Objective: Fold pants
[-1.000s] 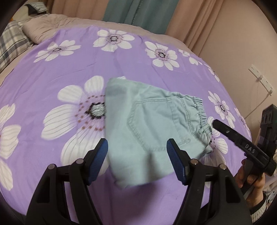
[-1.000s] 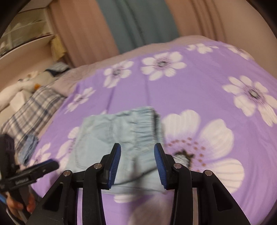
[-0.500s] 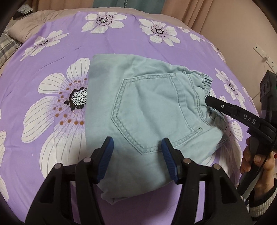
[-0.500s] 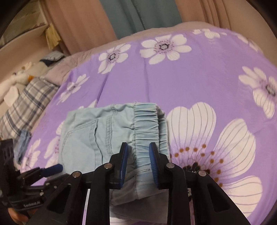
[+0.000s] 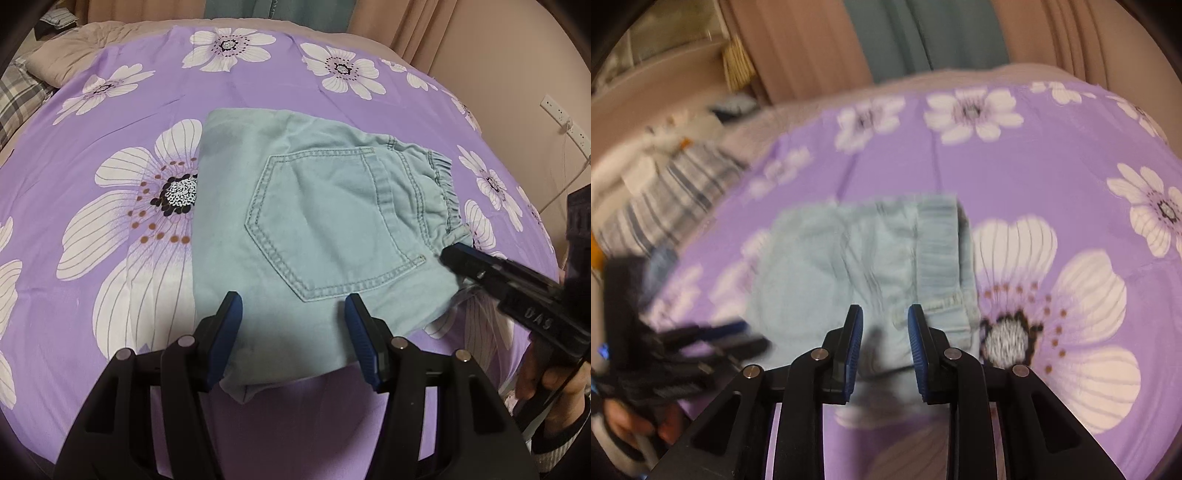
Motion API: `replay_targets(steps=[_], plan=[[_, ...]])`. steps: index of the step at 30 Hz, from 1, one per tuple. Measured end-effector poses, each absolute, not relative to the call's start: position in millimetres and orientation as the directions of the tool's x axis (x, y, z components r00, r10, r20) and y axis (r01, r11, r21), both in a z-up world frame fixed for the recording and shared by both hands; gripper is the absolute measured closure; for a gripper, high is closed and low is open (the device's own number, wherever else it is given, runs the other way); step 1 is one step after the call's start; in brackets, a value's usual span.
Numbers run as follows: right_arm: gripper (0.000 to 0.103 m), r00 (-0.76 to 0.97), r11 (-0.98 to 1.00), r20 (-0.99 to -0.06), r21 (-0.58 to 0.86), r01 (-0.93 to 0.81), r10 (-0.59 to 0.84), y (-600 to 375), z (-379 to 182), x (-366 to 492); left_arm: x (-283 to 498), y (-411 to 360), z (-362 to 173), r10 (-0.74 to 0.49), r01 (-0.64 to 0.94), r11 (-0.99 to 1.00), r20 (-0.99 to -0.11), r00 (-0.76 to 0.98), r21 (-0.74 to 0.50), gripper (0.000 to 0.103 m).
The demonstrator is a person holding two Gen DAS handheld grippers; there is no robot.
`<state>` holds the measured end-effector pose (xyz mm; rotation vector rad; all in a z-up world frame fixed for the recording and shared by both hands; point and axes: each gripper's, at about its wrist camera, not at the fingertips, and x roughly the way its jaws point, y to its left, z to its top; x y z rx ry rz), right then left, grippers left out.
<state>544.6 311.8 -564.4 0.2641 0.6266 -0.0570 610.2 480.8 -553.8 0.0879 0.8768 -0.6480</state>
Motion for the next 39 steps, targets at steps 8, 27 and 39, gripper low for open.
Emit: replay_targets(steps=[8,27,39], plan=[[0.076,0.811,0.956,-0.583,0.261,0.132,0.046,319,-560,540,604,493,-552,-0.500,0.548,0.811,-0.732,0.463,-0.207,0.046],[0.055,0.817,0.923,-0.555,0.376,0.080,0.155,314,-566,535,605,518,-547,-0.540,0.503,0.813,-0.703,0.462,-0.293,0.028],[0.039,0.815,0.710,-0.528,0.667,0.226,0.237,251,-593,527,633,546,-559,-0.643,0.387,0.762,-0.680,0.353,-0.520,0.028]])
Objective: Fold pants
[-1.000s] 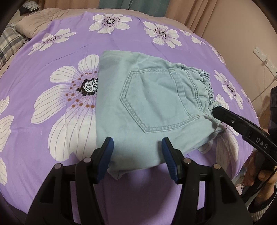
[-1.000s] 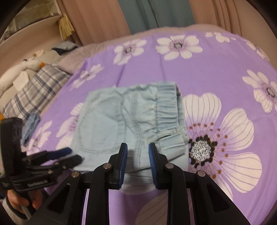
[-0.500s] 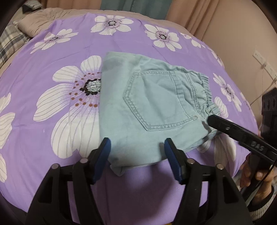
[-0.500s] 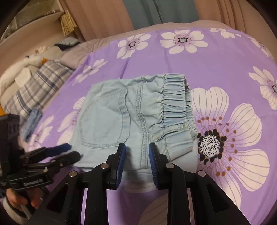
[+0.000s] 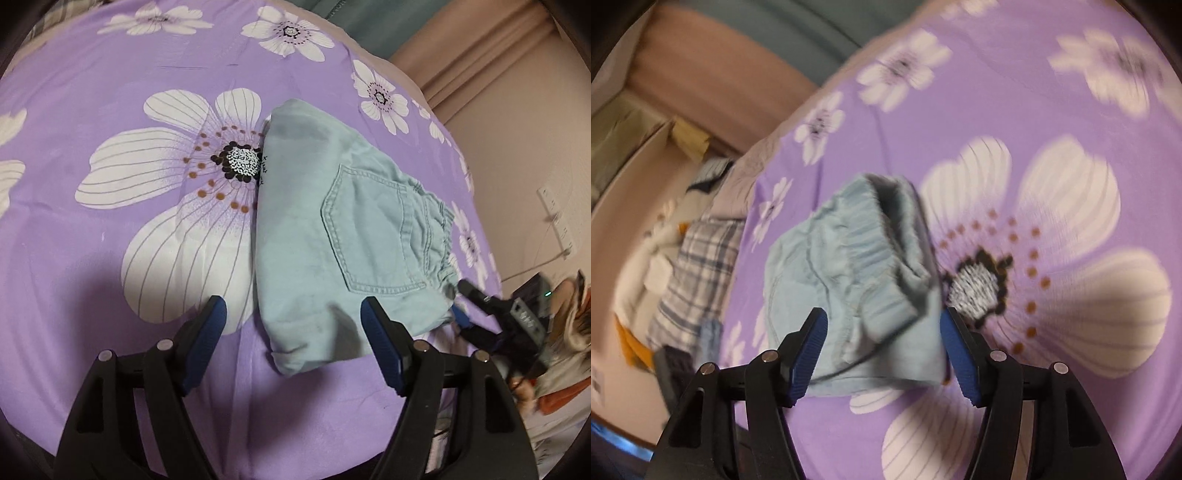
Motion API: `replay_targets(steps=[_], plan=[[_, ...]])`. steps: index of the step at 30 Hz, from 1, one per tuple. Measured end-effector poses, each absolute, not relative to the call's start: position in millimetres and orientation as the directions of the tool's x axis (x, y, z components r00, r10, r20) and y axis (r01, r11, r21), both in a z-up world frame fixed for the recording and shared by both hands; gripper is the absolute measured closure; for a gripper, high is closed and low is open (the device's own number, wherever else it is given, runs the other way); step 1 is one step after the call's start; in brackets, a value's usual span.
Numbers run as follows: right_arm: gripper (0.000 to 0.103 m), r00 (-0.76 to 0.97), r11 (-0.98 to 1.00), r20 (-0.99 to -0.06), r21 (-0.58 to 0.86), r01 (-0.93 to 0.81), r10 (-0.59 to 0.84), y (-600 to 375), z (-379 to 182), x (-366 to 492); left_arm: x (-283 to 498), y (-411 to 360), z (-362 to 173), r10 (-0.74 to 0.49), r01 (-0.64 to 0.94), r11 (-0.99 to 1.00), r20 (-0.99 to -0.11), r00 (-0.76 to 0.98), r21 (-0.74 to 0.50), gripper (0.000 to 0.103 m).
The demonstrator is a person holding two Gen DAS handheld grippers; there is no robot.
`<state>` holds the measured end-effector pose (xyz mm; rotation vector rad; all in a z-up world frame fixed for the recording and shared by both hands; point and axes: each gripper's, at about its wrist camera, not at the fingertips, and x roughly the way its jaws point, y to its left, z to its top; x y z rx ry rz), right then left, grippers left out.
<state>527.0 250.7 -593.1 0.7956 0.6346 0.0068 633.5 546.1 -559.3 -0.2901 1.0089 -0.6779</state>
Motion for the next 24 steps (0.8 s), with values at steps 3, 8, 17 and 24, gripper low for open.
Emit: replay_targets(steps=[3,8,17,24], plan=[[0.039,0.802,0.683,-0.537,0.690,0.240,0.260,246,-603,529,639,546,-559,-0.659,0.380,0.748,-0.673,0.335,-0.544,0.028],[0.034,0.788,0.692,-0.535,0.693,0.204,0.303,247,-602,538,645,536,-558,-0.669,0.399,0.737,-0.674,0.314,-0.546,0.028],[0.034,0.765,0.735,-0.557,0.657,0.168,0.323,252,-600,562,657,509,-558,-0.649,0.460,0.741,-0.699,0.302,-0.489,0.026],[0.034,0.766,0.741,-0.547,0.657,0.143,0.337,249,-599,574,667,498,-558,-0.644,0.485,0.738,-0.703,0.302,-0.469,0.024]])
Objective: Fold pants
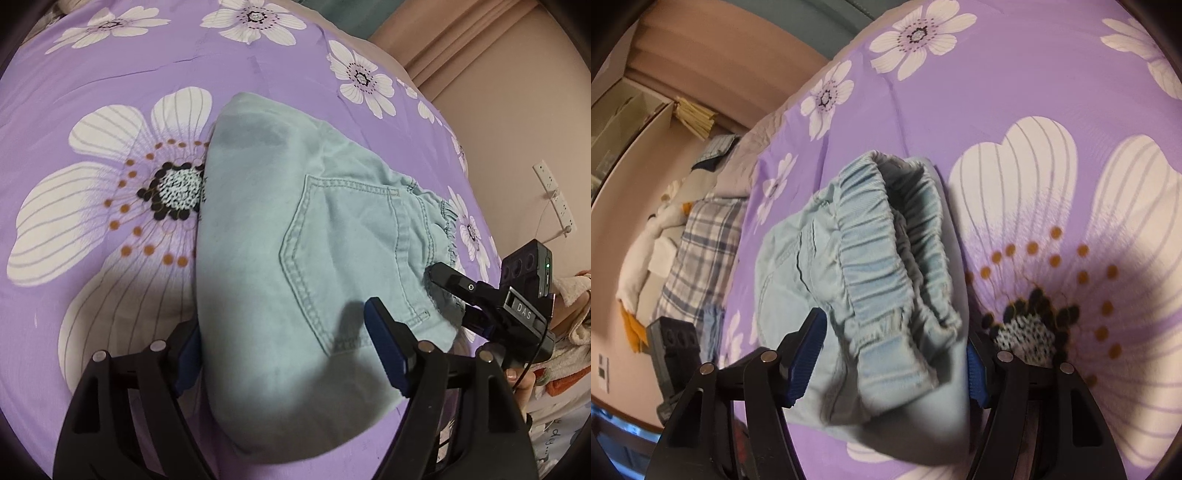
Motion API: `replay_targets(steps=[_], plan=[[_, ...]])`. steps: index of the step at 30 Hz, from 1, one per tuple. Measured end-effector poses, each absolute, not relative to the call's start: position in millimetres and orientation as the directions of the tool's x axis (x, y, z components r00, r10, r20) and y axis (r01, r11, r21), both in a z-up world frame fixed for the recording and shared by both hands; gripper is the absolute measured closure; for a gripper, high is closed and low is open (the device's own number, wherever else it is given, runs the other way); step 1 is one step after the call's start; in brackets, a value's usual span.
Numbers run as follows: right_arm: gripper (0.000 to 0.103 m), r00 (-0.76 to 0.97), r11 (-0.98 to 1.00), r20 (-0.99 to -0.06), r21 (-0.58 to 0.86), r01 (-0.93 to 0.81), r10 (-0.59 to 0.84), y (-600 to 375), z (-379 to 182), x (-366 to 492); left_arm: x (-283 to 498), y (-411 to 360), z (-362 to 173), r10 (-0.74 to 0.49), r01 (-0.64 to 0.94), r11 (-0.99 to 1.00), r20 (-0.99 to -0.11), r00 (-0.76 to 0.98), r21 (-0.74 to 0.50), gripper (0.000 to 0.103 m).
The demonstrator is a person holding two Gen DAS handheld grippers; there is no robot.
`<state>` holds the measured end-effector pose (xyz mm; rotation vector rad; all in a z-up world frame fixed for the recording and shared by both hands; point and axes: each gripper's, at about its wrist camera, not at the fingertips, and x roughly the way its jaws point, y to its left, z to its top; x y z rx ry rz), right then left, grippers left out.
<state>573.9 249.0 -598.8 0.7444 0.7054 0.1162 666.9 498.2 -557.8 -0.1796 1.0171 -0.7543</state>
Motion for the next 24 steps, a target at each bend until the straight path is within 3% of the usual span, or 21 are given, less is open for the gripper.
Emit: replay_targets(steps=[21,24], plan=[[0.034,0.771,0.802,-0.557,0.588,0.105,0.308,261,-596,597,684,474,-554,-0.635,0.510,0.739,-0.707,0.310,-0.440,0.022],[0.038,0.774,0.816,-0.564,0.567,0.111,0.287,265,-594,597,680,474,-553,-0.624,0.512,0.747,-0.713,0.321,-0.423,0.025]])
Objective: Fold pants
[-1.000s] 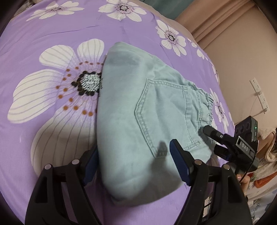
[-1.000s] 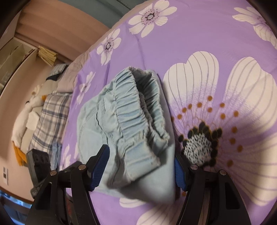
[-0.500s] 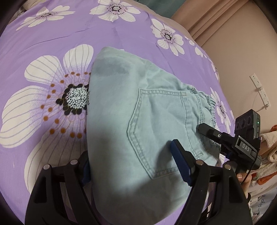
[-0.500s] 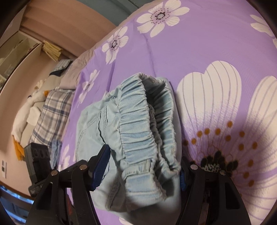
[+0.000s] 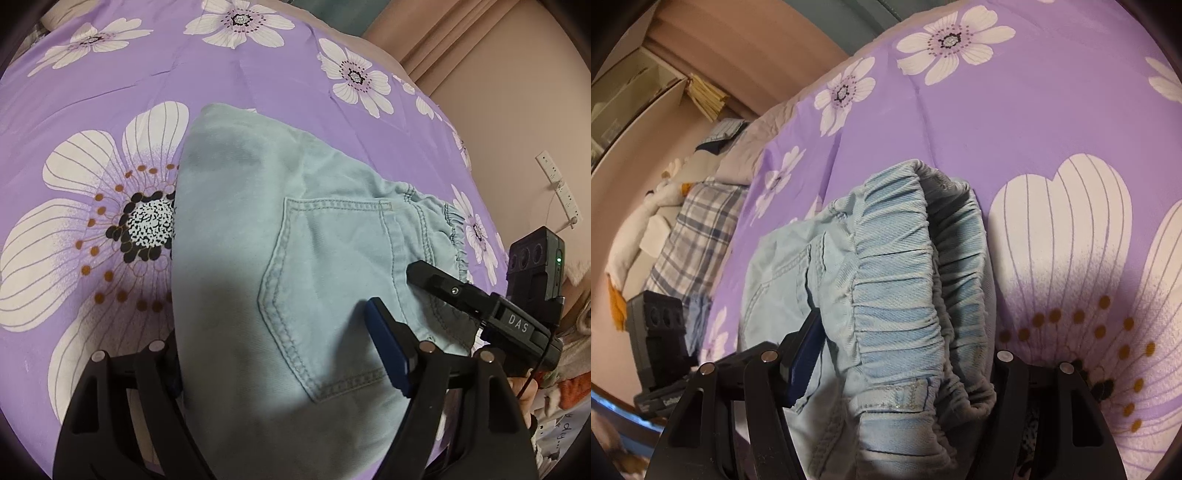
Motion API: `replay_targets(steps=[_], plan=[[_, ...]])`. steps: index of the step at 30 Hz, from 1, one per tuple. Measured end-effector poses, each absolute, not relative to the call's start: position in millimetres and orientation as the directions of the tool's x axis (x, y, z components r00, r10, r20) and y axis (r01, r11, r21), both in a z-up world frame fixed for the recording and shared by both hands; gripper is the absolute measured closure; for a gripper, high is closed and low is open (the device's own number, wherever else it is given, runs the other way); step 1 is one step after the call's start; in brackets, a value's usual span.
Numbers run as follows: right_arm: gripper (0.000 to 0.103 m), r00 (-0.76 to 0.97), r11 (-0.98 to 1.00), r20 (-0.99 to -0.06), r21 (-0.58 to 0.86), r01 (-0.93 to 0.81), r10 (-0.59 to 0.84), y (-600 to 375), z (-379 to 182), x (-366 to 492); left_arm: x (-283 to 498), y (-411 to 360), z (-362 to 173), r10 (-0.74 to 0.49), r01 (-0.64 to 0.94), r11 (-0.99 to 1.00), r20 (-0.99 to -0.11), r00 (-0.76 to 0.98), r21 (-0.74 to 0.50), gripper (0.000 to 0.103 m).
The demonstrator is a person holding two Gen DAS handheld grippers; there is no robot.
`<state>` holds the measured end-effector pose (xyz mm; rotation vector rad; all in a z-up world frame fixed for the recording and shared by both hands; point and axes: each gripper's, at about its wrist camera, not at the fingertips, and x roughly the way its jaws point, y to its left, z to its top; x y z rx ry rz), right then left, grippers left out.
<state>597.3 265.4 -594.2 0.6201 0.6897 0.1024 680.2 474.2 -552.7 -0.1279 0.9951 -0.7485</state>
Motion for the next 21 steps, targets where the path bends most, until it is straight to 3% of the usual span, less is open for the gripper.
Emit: replay_targets(steps=[7,21], plan=[[0.052,0.782,0.856,-0.580,0.502,0.123,0.227,279,-587,591,674,473,-550,-0.608,0.513,0.758,-0.721,0.333,-0.402,0.037],[0.062,0.801,0.917,-0.586,0.374,0.137,0.120,310,-568,575,653,476,-540,-0.586,0.515,0.775,-0.723,0.366,-0.367,0.053]])
